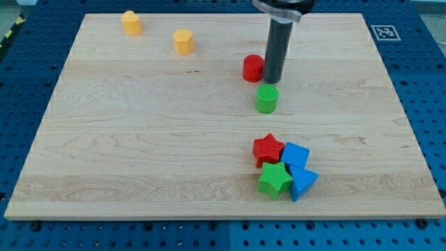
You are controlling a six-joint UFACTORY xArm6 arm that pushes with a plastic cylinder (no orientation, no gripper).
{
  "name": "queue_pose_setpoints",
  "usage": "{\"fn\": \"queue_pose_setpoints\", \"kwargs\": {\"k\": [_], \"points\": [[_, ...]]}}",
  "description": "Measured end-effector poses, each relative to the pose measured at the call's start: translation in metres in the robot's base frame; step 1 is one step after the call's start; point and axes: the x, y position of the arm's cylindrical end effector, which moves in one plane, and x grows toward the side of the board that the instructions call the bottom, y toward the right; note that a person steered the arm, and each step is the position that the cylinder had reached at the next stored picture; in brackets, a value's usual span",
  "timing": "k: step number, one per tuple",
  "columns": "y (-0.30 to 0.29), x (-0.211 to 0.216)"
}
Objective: Slide green circle a bit up
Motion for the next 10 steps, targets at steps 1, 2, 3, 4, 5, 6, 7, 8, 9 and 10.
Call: {"fn": "queue_pose_setpoints", "kwargs": {"k": [1, 2, 3, 4, 5, 6, 7, 8, 9, 10], "points": [[-0.047, 0.0], [-0.06, 0.0], [-0.055, 0.019], [-0.064, 0.059], [-0.038, 0.091], [-0.002, 0.097], [-0.013, 0.081], [-0.059, 0.067], [-0.047, 0.07], [0.003, 0.075]]}}
